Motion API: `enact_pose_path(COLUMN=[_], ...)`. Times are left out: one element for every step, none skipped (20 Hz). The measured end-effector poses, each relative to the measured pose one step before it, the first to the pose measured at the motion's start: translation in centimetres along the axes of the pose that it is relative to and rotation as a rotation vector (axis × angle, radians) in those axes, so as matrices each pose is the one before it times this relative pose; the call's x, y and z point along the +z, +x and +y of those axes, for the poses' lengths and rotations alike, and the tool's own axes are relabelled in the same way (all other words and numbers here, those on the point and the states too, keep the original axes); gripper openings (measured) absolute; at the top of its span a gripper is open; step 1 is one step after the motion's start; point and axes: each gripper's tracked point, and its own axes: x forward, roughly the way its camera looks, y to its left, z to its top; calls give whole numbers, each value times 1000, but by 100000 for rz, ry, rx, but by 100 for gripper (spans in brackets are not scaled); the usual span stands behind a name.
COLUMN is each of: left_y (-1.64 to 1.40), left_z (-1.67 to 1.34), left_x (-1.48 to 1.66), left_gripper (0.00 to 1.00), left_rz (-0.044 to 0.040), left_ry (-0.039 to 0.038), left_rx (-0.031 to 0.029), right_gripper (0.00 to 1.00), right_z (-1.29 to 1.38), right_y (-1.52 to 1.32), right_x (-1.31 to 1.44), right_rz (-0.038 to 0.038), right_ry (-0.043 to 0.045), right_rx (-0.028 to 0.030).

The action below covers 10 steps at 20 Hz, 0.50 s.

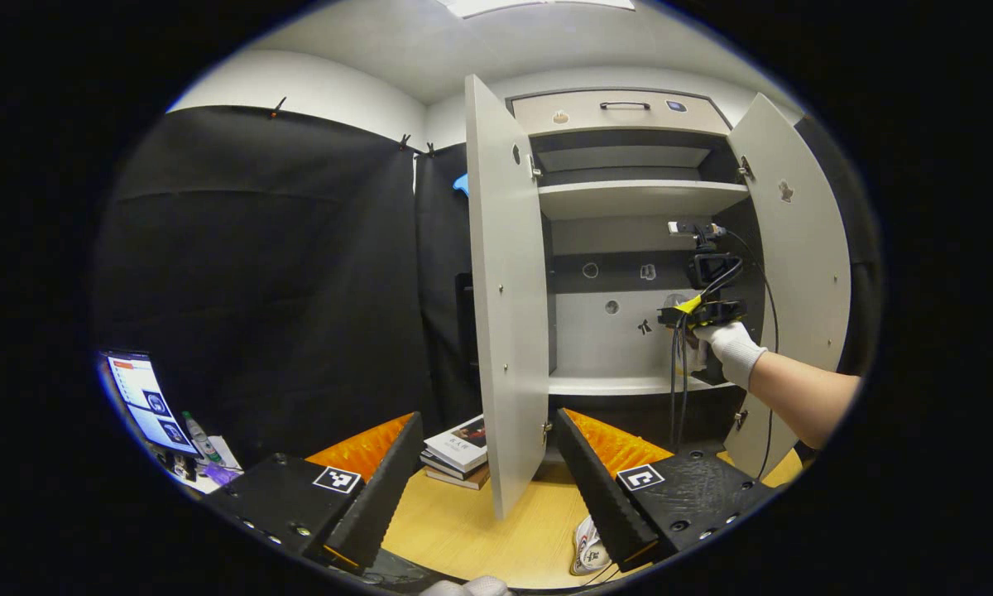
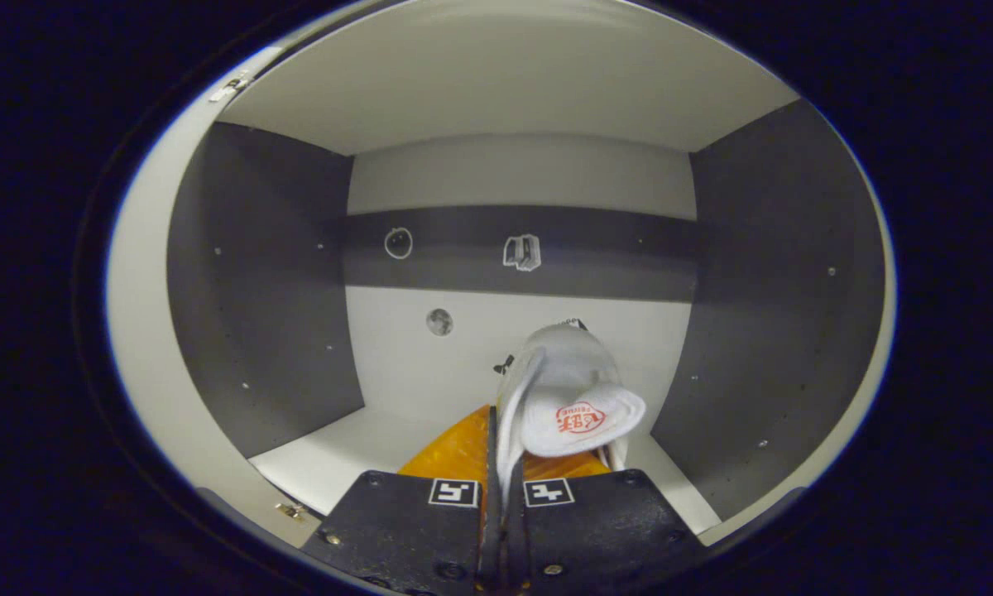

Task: Grab one shoe with the right hand and put it into the shoe cabinet, grab the other shoe with the left hand and put it into the shoe cabinet; then close the right door with the right hand and the left door with the left hand.

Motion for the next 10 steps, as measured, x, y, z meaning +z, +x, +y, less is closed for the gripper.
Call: enact_pose_path(left_y=[91, -18, -28, 126, 9, 85, 169, 309, 142, 54], left_z=[58, -59, 34, -16, -15, -176, -179, 0, -135, 44], left_x=[-155, 93, -85, -44, 17, -50, 177, 6, 57, 99], left_gripper=[96, 96, 96, 96, 96, 96, 96, 96, 96, 96], left_rz=[305, 285, 348, 52, 430, -91, -539, -139, 265, -407], left_ry=[70, 154, 328, 407, 3, -451, -210, 200, 191, -648], left_rx=[681, 461, 419, 455, 237, -327, -507, -269, -48, 593], right_gripper=[7, 7, 7, 7, 7, 9, 11, 13, 19, 31], right_z=[-290, -176, -156, -126, -385, -108, -218, -348, -55, 72], right_y=[627, 1147, 958, 597, 194, 280, 318, 195, 200, 195], right_x=[-1018, -784, -1023, -592, -279, -147, -200, -490, -470, -469], right_rz=[3950, 4369, 4390, 3547, 2454, 2138, 1759, 2990, 2675, 2056], right_ry=[764, 1521, 1702, -744, -2368, -1111, -1886, -2695, -1186, 785], right_rx=[-480, -298, 183, -11, -682, -1045, -1205, -1109, -460, 552])
